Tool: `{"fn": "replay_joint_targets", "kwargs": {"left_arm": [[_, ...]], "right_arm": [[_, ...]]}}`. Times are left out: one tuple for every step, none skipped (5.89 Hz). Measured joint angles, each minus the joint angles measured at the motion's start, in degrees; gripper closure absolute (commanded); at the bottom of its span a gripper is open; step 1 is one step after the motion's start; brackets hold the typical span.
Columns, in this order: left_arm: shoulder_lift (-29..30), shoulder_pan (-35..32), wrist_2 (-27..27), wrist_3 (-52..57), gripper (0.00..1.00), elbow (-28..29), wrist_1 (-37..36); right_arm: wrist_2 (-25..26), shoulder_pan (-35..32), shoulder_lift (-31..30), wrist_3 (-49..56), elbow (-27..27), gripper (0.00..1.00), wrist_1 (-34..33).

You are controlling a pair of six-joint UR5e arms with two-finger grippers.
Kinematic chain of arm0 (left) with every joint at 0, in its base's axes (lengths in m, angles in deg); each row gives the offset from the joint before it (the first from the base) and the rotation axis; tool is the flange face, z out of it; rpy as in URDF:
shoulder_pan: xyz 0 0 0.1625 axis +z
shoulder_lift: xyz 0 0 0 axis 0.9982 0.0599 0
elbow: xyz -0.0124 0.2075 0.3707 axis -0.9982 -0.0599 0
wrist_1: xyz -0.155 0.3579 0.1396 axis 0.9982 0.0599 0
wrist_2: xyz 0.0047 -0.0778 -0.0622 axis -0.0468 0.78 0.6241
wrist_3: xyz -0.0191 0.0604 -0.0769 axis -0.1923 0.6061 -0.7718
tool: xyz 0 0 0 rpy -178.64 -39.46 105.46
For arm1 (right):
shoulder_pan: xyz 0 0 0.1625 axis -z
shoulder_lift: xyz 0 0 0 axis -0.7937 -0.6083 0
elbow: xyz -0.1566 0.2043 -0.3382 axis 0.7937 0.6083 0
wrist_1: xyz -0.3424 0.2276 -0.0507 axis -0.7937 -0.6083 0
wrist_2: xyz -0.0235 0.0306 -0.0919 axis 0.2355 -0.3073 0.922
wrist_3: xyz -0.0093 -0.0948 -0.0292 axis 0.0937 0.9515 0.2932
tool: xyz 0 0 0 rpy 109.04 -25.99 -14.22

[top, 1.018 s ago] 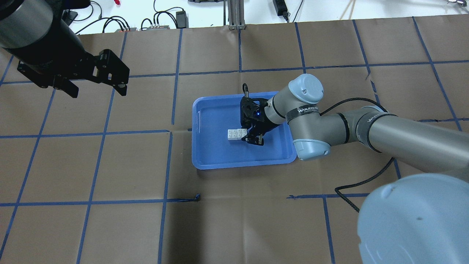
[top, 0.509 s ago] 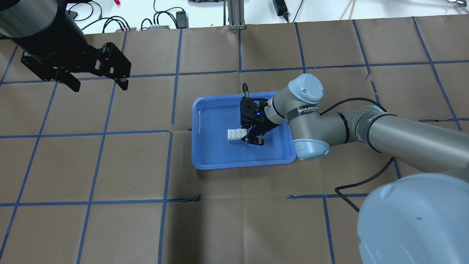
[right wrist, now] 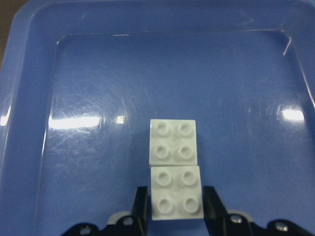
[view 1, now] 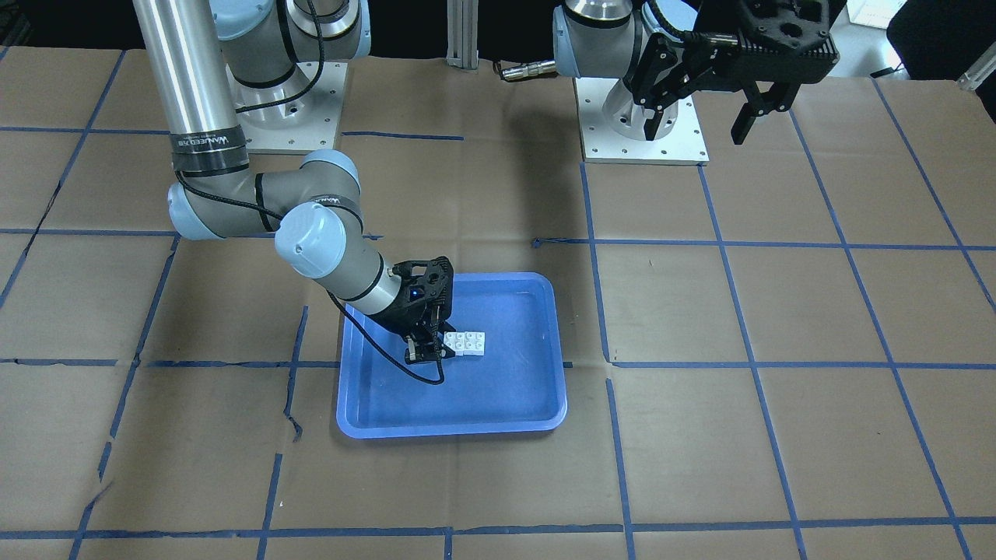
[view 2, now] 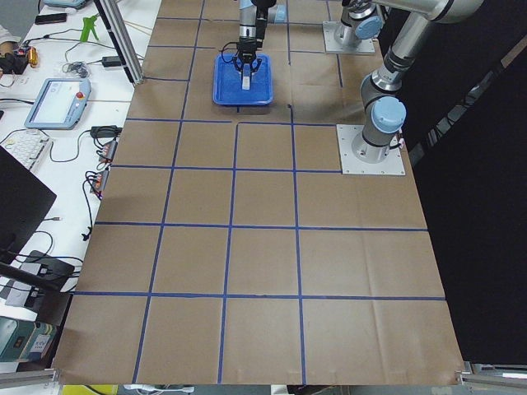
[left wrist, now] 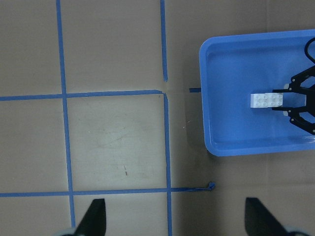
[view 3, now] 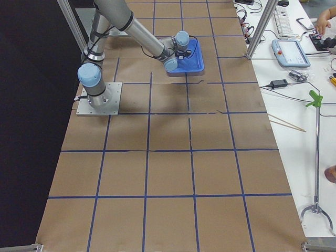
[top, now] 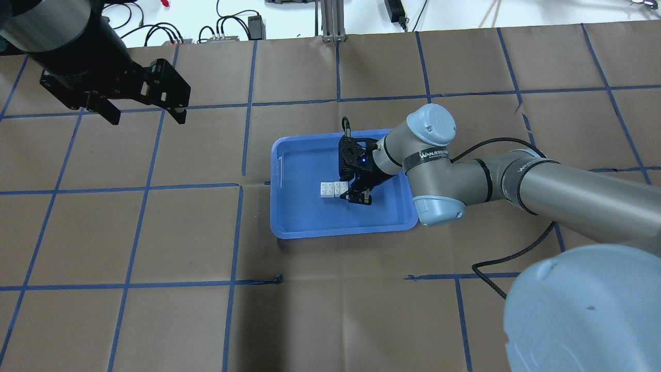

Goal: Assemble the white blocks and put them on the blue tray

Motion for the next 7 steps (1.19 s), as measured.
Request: {"fn": "replay_joint_targets", "kwargs": {"left_arm": [[1.17, 0.07, -0.08, -0.42, 0.01, -0.29, -0.96], [2.39, -0.04, -0.32, -1.53, 0.01, -0.10, -1.09], [3.17, -0.17, -0.40, -2.45, 0.01, 0.32, -0.88], [3.56, -0.31, -0.41, -2.80, 0.01, 0.23, -0.76], [3.59, -0.43, -0.40, -2.98, 0.01, -0.03, -0.72], [3.42, -0.50, -0.40, -3.10, 0.01, -0.15, -0.68], [3.13, -0.53, -0.43, -3.14, 0.01, -0.16, -0.64]], "right_arm": [[-0.02, 0.00, 0.00, -0.03, 0.00, 0.43, 0.00], [0.00, 0.01, -0.04, -0.18, 0.03, 0.01, 0.00], [0.07, 0.12, -0.31, -1.12, 0.27, 0.00, 0.00], [0.47, 0.45, -1.40, -2.47, 0.90, 0.00, 0.40], [1.15, 0.96, -3.35, -3.19, 1.56, 0.00, 2.33], [2.49, 1.78, -5.61, -3.54, 2.14, 0.00, 6.15], [4.75, 3.24, -8.22, -5.08, 3.24, 0.00, 12.06]]}}
